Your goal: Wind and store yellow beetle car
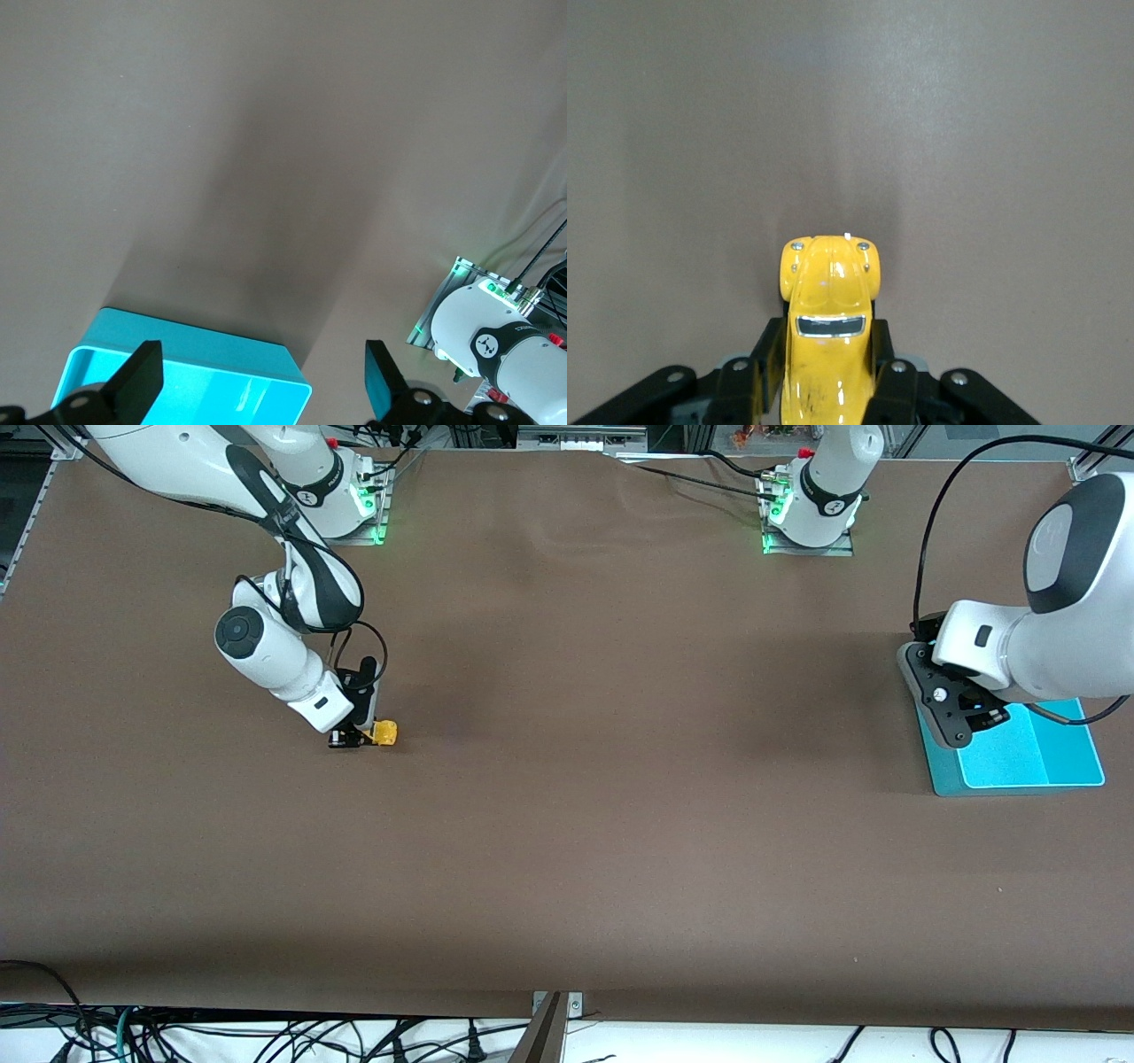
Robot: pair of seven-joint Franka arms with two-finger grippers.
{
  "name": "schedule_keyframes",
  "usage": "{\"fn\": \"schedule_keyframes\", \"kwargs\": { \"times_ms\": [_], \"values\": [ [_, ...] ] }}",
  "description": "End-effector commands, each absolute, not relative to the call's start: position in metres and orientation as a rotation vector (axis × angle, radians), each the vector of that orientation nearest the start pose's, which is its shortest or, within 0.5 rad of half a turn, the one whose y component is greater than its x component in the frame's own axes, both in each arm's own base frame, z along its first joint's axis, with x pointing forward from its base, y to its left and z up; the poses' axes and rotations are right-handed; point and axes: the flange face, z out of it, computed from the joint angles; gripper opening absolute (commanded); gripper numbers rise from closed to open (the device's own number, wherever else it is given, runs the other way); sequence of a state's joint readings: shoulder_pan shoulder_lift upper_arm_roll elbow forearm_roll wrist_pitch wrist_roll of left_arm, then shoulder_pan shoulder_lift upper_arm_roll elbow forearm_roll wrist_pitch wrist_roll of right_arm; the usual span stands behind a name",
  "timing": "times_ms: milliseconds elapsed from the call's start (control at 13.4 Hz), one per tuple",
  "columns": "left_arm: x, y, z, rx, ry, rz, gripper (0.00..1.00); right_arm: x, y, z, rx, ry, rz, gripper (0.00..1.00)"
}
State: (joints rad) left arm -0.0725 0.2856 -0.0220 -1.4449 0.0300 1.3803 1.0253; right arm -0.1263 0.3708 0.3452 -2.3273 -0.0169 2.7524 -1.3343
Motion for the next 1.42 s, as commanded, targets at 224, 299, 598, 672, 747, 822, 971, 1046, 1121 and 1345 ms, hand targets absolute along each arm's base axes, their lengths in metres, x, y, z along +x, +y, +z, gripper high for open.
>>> {"fn": "schedule_keyframes", "kwargs": {
  "times_ms": [224, 299, 598, 672, 747, 822, 971, 1046, 1121, 1345],
  "values": [
    [0.604, -0.054, 0.488, -2.747, 1.761, 0.524, 1.0, 0.518, 0.06, 0.178, -2.212, -2.186, -0.13, 0.14],
    [0.604, -0.055, 0.485, -2.744, 1.771, 0.527, 1.0, 0.516, 0.049, 0.176, -2.208, -2.196, -0.116, 0.14],
    [0.606, -0.05, 0.469, -2.698, 1.903, 0.463, 1.0, 0.514, -0.024, 0.171, -2.169, -2.275, -0.056, 0.13],
    [0.605, -0.05, 0.462, -2.695, 1.949, 0.444, 1.0, 0.511, -0.043, 0.169, -2.172, -2.277, -0.039, 0.14],
    [0.602, -0.048, 0.454, -2.703, 1.963, 0.458, 1.0, 0.509, -0.058, 0.168, -2.17, -2.284, -0.028, 0.14],
    [0.6, -0.048, 0.449, -2.704, 1.966, 0.47, 1.0, 0.507, -0.075, 0.168, -2.173, -2.287, -0.018, 0.14],
    [0.592, -0.047, 0.443, -2.698, 1.958, 0.438, 1.0, 0.505, -0.086, 0.168, -2.181, -2.281, -0.011, 0.14],
    [0.585, -0.047, 0.437, -2.695, 1.956, 0.429, 1.0, 0.505, -0.087, 0.168, -2.189, -2.27, -0.014, 0.15],
    [0.58, -0.046, 0.431, -2.694, 1.954, 0.428, 1.0, 0.504, -0.087, 0.168, -2.196, -2.26, -0.013, 0.16],
    [0.566, -0.044, 0.42, -2.67, 1.952, 0.409, 1.0, 0.504, -0.085, 0.17, -2.209, -2.225, -0.01, 0.34]
  ]
}}
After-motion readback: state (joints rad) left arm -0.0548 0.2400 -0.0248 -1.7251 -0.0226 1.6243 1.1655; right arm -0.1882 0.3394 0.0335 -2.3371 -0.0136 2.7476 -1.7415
